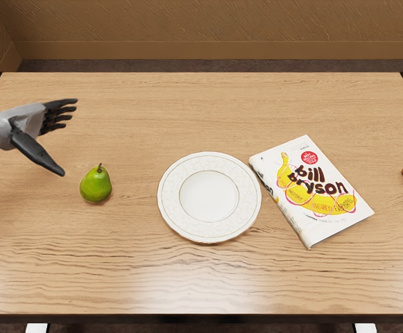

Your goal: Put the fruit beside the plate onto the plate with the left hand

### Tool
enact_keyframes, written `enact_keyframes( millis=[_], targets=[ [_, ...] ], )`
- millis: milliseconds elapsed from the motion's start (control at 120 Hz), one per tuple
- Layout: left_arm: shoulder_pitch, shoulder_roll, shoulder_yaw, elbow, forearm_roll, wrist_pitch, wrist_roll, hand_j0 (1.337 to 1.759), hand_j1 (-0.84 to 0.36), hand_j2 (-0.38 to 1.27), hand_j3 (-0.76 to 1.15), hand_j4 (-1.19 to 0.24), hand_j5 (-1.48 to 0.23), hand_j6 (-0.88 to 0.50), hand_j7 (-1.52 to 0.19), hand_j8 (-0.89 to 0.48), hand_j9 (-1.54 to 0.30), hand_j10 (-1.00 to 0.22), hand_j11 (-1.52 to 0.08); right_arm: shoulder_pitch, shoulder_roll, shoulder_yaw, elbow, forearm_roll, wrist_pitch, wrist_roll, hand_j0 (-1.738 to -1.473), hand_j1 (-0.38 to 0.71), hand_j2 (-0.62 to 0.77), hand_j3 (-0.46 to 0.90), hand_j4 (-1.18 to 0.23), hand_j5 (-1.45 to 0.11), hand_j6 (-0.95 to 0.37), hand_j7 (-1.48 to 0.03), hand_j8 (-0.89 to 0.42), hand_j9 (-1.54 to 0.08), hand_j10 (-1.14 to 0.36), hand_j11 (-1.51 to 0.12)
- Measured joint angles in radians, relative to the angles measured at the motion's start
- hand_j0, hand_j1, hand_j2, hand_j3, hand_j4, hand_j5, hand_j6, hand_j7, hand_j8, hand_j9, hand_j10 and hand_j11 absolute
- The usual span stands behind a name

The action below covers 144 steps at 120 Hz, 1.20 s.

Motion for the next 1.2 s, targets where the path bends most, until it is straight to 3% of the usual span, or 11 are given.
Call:
enact_keyframes(
  millis=[67, 183, 317, 617, 1200],
  targets=[
    [-0.001, 0.02, 0.033, -0.04, 0.001, 0.016, -0.055, 1.658, 0.35, 0.0, 0.0, 0.0, 0.0, 0.0, 0.0, 0.0, 0.0, 0.0, 0.0, 0.0, 0.0, 0.0, 0.0, 0.0, 0.0, 0.0, -1.658, -0.35, 0.0, 0.0, 0.0, 0.0, 0.0, 0.0, 0.0, 0.0, 0.0, 0.0],
    [-0.001, 0.021, 0.107, -0.073, 0.002, 0.044, -0.184, 1.658, 0.35, 0.0, 0.0, 0.0, 0.0, 0.0, 0.0, 0.0, 0.0, 0.0, 0.0, 0.0, 0.0, 0.0, 0.0, 0.0, 0.0, 0.0, -1.658, -0.35, 0.0, 0.0, 0.0, 0.0, 0.0, 0.0, 0.0, 0.0, 0.0, 0.0],
    [0.019, 0.016, 0.163, -0.083, 0.003, 0.107, -0.24, 1.658, 0.35, 0.0, 0.0, 0.0, 0.0, 0.0, 0.0, 0.0, 0.0, 0.0, 0.0, 0.0, 0.0, 0.0, 0.0, 0.0, 0.0, 0.0, -1.658, -0.35, 0.0, 0.0, 0.0, 0.0, 0.0, 0.0, 0.0, 0.0, 0.0, 0.0],
    [0.083, -0.004, 0.187, -0.083, 0.021, 0.182, -0.258, 1.658, 0.33, 0.01, 0.0, -0.02, -0.02, -0.02, -0.02, -0.02, -0.02, -0.02, -0.02, 0.0, 0.0, 0.0, 0.0, 0.0, 0.0, 0.0, -1.658, -0.35, 0.0, 0.0, 0.0, 0.0, 0.0, 0.0, 0.0, 0.0, 0.0, 0.0],
    [0.111, -0.062, 0.188, -0.086, 0.055, 0.23, -0.252, 1.658, 0.07, 0.05, 0.0, -0.24, -0.3, -0.24, -0.3, -0.24, -0.3, -0.23, -0.3, 0.0, 0.0, 0.0, 0.0, 0.0, 0.0, 0.0, -1.658, -0.35, 0.0, 0.0, 0.0, 0.0, 0.0, 0.0, 0.0, 0.0, 0.0, 0.0]
  ],
)
